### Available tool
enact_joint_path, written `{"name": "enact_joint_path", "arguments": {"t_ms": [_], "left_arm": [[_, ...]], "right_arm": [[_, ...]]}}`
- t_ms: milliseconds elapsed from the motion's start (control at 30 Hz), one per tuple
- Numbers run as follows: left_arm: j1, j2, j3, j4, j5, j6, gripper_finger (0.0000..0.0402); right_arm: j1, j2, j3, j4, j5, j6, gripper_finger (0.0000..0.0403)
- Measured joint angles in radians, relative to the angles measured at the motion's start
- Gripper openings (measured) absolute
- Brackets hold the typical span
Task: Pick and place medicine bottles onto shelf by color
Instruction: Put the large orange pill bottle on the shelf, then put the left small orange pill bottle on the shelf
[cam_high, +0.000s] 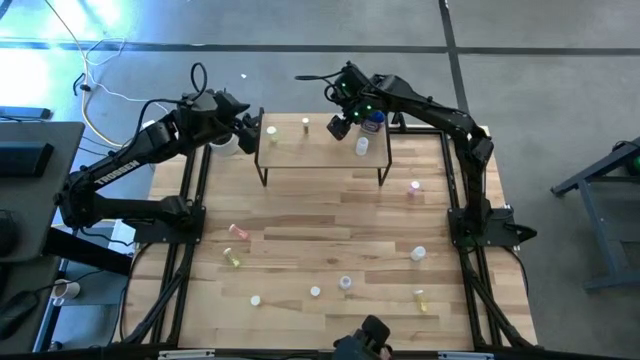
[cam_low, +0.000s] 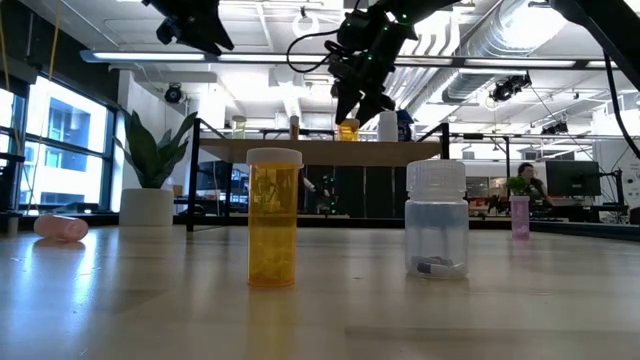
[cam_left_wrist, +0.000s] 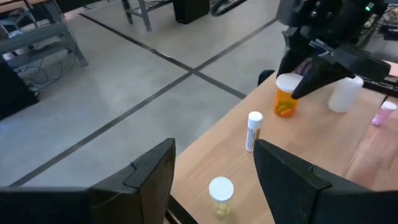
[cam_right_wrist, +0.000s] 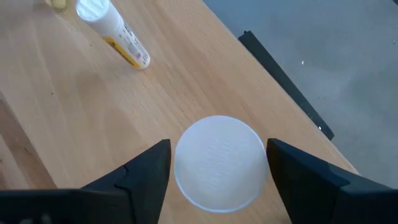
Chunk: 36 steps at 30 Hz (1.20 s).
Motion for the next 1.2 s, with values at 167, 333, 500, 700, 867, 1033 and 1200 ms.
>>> {"name": "enact_joint_path", "arguments": {"t_ms": [167,333,500,700,867,1033,1200], "left_arm": [[0.000,0.000,0.000,-0.004,0.039,-0.045,0.0209],[0.000,0.000,0.000,-0.050,0.065,-0.088,0.0218],[0.000,0.000,0.018,-0.116,0.071,-0.121,0.0227],[0.000,-0.001,0.113,-0.274,0.068,-0.235,0.0227],[-0.011,-0.002,0.146,-0.385,0.110,-0.347,0.0227],[-0.079,-0.007,0.146,-0.497,0.115,-0.400,0.0227],[-0.205,-0.008,0.136,-0.520,0.115,-0.416,0.0227]], "right_arm": [[0.000,0.000,0.040,0.001,0.000,-0.002,0.0256],[0.000,0.000,0.079,0.001,0.003,-0.016,0.0256],[0.000,0.000,0.120,-0.004,0.030,-0.025,0.0256],[0.000,0.000,0.186,-0.030,0.030,-0.028,0.0256],[0.000,-0.001,0.233,-0.037,0.030,-0.007,0.0256],[0.000,-0.001,0.276,-0.051,0.030,0.043,0.0256],[0.015,-0.001,0.318,-0.092,0.029,0.052,0.0256]]}}
